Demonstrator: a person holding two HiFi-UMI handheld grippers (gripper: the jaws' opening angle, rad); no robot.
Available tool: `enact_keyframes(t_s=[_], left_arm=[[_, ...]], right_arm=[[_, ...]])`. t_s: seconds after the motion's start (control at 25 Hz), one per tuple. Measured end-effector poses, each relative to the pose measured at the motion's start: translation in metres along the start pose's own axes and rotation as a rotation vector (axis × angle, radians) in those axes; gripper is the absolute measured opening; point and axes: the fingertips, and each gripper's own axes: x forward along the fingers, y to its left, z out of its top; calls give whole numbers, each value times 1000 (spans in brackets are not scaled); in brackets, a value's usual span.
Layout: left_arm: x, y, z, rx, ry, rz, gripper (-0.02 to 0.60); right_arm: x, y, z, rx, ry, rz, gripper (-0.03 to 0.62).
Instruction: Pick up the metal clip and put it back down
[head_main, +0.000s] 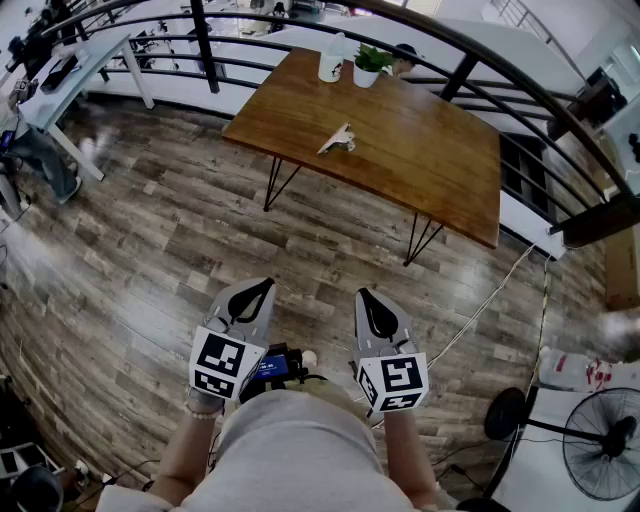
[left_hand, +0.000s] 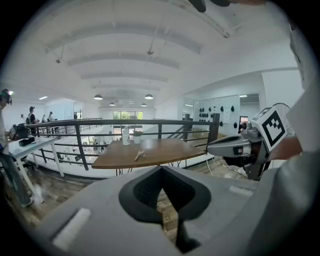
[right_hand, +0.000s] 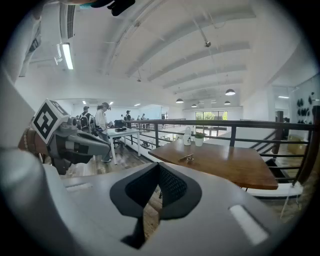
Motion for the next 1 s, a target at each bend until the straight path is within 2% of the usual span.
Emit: enact_keyframes(t_s=[0.56,0.88,1.0], left_arm=[[-5,4,0,-6,-3,0,0],[-2,2,10,-35,-35,-1,5],[-1,-2,11,-40,-44,-8,98]], right_arm=[[2,6,4,-11,-7,5,11],[-2,2,13,72,-69,24,13],[-4,2,11,72,-70,25,109]])
